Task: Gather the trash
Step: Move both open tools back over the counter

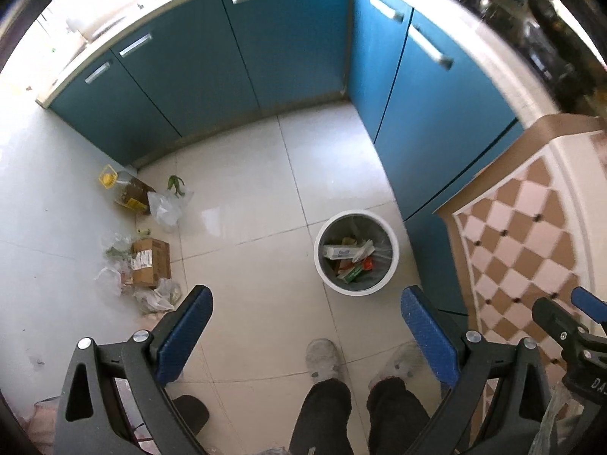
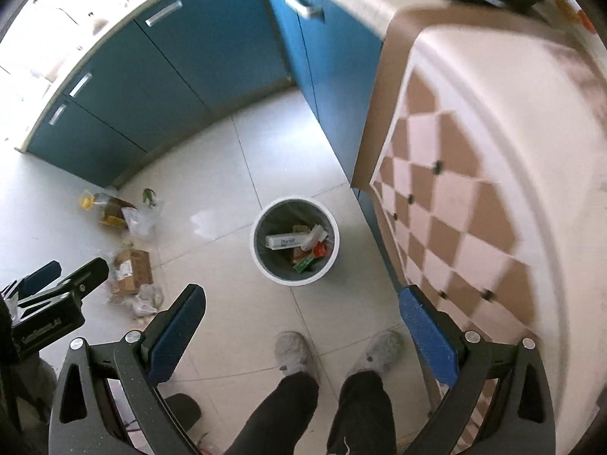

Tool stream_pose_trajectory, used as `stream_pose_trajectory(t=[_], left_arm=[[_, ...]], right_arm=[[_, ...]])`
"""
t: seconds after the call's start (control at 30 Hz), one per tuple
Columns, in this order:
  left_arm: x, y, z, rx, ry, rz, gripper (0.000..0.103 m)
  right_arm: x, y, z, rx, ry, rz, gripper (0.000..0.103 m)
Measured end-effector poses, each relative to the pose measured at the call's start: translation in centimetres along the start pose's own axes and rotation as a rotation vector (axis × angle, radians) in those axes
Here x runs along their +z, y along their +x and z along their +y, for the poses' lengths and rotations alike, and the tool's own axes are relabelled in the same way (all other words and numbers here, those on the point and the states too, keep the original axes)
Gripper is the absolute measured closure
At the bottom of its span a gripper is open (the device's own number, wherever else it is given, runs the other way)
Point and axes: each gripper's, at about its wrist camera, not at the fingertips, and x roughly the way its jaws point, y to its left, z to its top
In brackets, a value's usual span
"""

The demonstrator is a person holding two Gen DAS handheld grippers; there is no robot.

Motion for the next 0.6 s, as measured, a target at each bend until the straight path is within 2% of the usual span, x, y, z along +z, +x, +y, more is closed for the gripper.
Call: stream_pose_trajectory(t=[0.17, 0.3, 0.4, 0.47, 0.53, 0.6], left_arm=[[-0.7, -6.0, -1.3, -0.025, 0.003, -0.042, 0.002], [-0.3, -10.3, -4.0, -0.022, 0.047, -0.115, 0.002], [0.6, -12.8, -8.6, 0.003, 0.134, -0.168, 0.002], [1.1, -14.1, -12.0, 0.016, 0.199, -0.196, 0.002], [1.2, -15.0, -16.5, -0.010, 0.275, -0.215, 0.002], [0.8, -15.2, -22.1, -0.067, 0.362, -0.202, 0.002]], right_arm=[[-1.0, -6.7, -0.5, 0.054, -0.001, -0.024, 0.000], [-1.8, -10.8, -2.1, 0.161, 0.047, -0.025, 0.000], [-2.4, -13.4, -4.4, 0.205, 0.097, -0.036, 0.000], [-2.9, -15.8, -6.8, 0.183, 0.119, -0.056, 0.000], [-3.5, -17.6, -9.8, 0.160, 0.155, -0.084, 0.000], [-4.6, -19.4, -14.5, 0.130, 0.235, -0.120, 0.000]])
